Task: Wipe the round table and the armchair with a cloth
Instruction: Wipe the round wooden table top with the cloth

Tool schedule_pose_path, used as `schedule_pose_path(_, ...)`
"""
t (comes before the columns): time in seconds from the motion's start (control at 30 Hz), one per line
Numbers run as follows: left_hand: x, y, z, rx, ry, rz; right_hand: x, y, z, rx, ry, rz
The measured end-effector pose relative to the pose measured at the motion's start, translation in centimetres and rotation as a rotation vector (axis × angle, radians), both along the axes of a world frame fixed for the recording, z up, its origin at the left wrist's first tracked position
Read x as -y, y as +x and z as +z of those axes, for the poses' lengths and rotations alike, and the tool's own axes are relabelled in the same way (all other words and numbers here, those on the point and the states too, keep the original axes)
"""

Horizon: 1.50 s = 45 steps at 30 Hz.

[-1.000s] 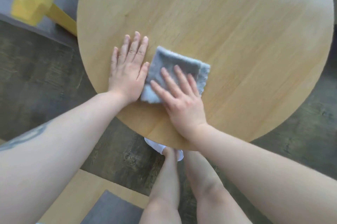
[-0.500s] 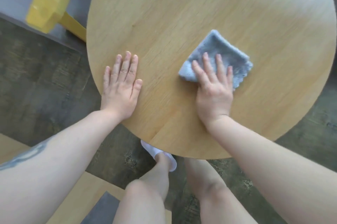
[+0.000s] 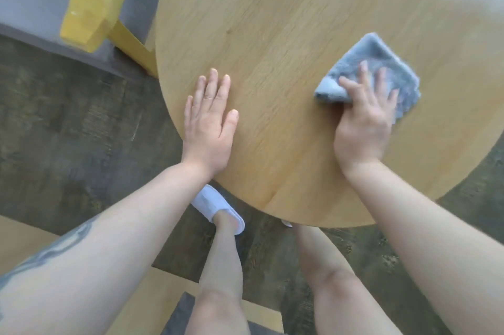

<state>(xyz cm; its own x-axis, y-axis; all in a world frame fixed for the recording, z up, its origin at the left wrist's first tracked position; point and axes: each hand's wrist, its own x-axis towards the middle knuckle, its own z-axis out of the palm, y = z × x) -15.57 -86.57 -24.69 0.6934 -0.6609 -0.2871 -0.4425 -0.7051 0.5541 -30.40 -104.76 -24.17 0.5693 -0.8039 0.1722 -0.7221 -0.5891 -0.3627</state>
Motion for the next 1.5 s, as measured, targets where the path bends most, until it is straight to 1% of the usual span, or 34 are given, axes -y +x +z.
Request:
schedule_pose_path(0.03, -0.3, 0.5, 0.0, 0.005, -0.016, 0.017, -3.1, 1.2, -1.1, -0.029, 0.007, -0.018)
schedule_pose_path(0.07, -0.6, 1.1, 0.0, 0.019, -0.015, 0.013, -6.9, 1.9, -1.8, -0.025, 0.014, 0.055)
schedule_pose_path(0.1, -1.0, 1.9, -0.1, 0.035, -0.008, -0.012, -11.0, 2.2, -2.1, -0.010, 0.028, 0.215)
schedule_pose_path(0.17, -1.9, 3.3, -0.2, 0.052, 0.022, -0.114, -18.0, 1.4, -0.9, -0.042, 0.108, 0.607)
schedule_pose_path(0.2, -2.4, 3.8, -0.3, 0.058, 0.037, -0.176, -19.5, 0.8, 0.1, -0.049, 0.162, 0.708)
schedule_pose_path(0.23, -2.7, 4.3, -0.3, 0.063, 0.046, -0.234, -19.5, 0.3, 1.3, -0.035, 0.231, 0.721)
schedule_pose_path(0.27, -3.1, 4.6, -0.3, 0.064, 0.049, -0.278, -18.4, 0.0, 2.7, -0.001, 0.301, 0.660)
schedule_pose_path(0.3, -3.5, 4.9, -0.3, 0.066, 0.046, -0.309, -16.5, -0.1, 4.1, 0.061, 0.333, 0.531)
schedule_pose_path(0.37, -4.0, 5.4, -0.3, 0.071, 0.038, -0.343, -11.1, 0.5, 6.2, 0.169, 0.252, 0.239)
schedule_pose_path(0.4, -4.2, 5.6, -0.3, 0.064, 0.032, -0.353, -8.0, 1.0, 6.3, 0.168, 0.171, 0.124)
schedule_pose_path(0.43, -4.2, 5.8, -0.2, 0.044, 0.017, -0.350, -5.2, 1.9, 5.8, 0.136, 0.106, 0.032)
schedule_pose_path(0.5, -4.1, 5.9, -0.1, -0.042, -0.045, -0.280, -2.8, 4.6, 2.9, 0.075, 0.104, -0.142)
schedule_pose_path(0.57, -3.8, 5.8, -0.1, -0.150, -0.121, -0.201, -6.3, 7.1, -0.4, 0.013, 0.125, -0.241)
schedule_pose_path(0.6, -3.7, 5.9, 0.0, -0.182, -0.149, -0.177, -9.8, 7.9, -1.5, 0.020, 0.086, -0.202)
schedule_pose_path(0.63, -3.6, 6.0, 0.0, -0.197, -0.169, -0.166, -13.8, 8.3, -2.1, 0.025, 0.048, -0.071)
schedule_pose_path(0.7, -3.8, 6.3, 0.1, -0.205, -0.184, -0.176, -21.1, 7.7, -1.3, -0.005, 0.092, 0.295)
schedule_pose_path(0.73, -3.9, 6.4, 0.1, -0.203, -0.183, -0.189, -22.7, 7.1, -0.3, -0.015, 0.132, 0.419)
schedule_pose_path(0.77, -4.0, 6.6, 0.1, -0.199, -0.181, -0.206, -22.6, 6.6, 0.7, -0.002, 0.162, 0.480)
schedule_pose_path(0.8, -4.2, 6.6, 0.1, -0.192, -0.181, -0.222, -21.2, 6.0, 1.8, 0.028, 0.189, 0.473)
schedule_pose_path(0.83, -4.2, 6.7, 0.1, -0.182, -0.187, -0.230, -19.1, 5.7, 3.2, 0.074, 0.186, 0.394)
schedule_pose_path(0.9, -3.9, 6.7, 0.1, -0.177, -0.203, -0.205, -13.5, 5.1, 4.9, 0.159, 0.067, 0.159)
schedule_pose_path(0.93, -3.6, 6.7, 0.1, -0.182, -0.212, -0.171, -10.1, 4.9, 5.1, 0.154, 0.015, 0.049)
schedule_pose_path(1.0, -2.7, 6.6, 0.1, -0.194, -0.223, -0.093, -4.9, 5.8, 3.6, 0.105, 0.006, -0.172)
schedule_pose_path(1.07, -2.0, 6.8, -0.1, -0.197, -0.236, -0.034, -4.7, 8.6, 0.7, 0.069, 0.103, -0.348)
schedule_pose_path(1.1, -1.7, 7.0, -0.2, -0.195, -0.246, -0.022, -6.6, 10.3, -0.7, 0.063, 0.106, -0.347)
schedule_pose_path(1.13, -1.6, 7.2, -0.3, -0.190, -0.258, -0.020, -9.4, 11.8, -2.0, 0.082, 0.062, -0.266)
schedule_pose_path(1.2, -1.8, 8.1, -0.5, -0.192, -0.284, -0.021, -16.0, 13.7, -2.6, 0.107, 0.038, 0.064)
schedule_pose_path(1.23, -2.1, 8.6, -0.6, -0.212, -0.294, -0.010, -18.2, 13.7, -2.0, 0.115, 0.097, 0.208)
schedule_pose_path(1.27, -2.4, 9.1, -0.6, -0.242, -0.300, 0.000, -18.9, 13.3, -1.0, 0.107, 0.162, 0.310)
schedule_pose_path(1.33, -2.9, 9.7, -0.6, -0.279, -0.269, -0.009, -16.1, 11.4, 1.0, 0.110, 0.260, 0.425)
schedule_pose_path(1.37, -2.9, 9.8, -0.5, -0.276, -0.242, -0.019, -13.7, 10.1, 2.3, 0.123, 0.272, 0.427)
schedule_pose_path(1.4, -2.6, 9.6, -0.4, -0.275, -0.215, -0.017, -11.3, 8.8, 3.3, 0.144, 0.239, 0.381)
schedule_pose_path(1.43, -2.2, 9.3, -0.2, -0.276, -0.190, -0.001, -8.4, 7.5, 3.7, 0.161, 0.175, 0.295)
schedule_pose_path(1.5, -1.2, 8.5, 0.3, -0.272, -0.158, 0.053, -2.5, 6.5, 3.5, 0.139, 0.087, 0.037)
